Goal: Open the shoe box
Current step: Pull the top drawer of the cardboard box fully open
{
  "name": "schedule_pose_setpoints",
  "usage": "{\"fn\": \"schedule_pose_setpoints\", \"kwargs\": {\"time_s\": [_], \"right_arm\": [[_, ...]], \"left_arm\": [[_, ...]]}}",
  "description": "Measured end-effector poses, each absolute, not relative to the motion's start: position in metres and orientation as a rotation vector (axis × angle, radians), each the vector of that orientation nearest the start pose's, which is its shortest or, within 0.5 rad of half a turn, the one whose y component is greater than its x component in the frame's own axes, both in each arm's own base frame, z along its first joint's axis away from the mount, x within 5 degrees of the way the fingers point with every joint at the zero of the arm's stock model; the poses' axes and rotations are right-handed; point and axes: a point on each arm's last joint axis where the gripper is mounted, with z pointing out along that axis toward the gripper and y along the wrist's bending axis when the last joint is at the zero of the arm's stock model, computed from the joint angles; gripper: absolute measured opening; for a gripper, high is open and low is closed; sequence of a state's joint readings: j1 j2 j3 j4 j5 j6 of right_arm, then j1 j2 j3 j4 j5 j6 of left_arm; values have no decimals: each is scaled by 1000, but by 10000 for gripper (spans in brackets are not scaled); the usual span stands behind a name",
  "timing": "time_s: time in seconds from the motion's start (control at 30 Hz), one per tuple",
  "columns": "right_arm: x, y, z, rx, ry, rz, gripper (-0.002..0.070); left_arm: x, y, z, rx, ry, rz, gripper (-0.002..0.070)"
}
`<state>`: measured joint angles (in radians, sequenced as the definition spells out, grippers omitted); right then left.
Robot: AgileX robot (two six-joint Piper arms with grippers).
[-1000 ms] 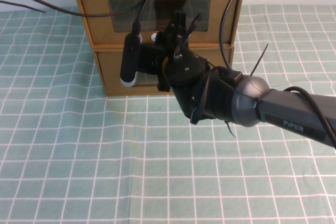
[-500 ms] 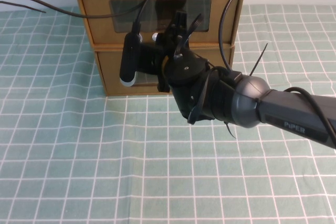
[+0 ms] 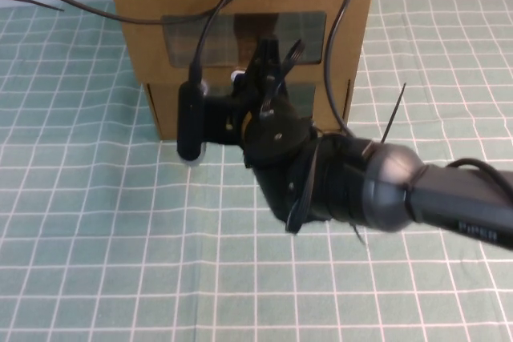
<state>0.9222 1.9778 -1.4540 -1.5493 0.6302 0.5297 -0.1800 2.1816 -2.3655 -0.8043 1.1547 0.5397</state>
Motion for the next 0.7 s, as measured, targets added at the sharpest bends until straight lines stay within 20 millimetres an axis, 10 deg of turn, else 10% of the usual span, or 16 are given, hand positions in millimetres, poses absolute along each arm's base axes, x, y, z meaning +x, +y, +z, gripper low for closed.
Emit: {"fn": "schedule_pose_setpoints", "kwargs": {"time_s": [0.7], "right_arm": [[212,326,256,-1455,1516,-564,8]], "left_arm": [[463,-142,373,697,2114,-860,-5]]}}
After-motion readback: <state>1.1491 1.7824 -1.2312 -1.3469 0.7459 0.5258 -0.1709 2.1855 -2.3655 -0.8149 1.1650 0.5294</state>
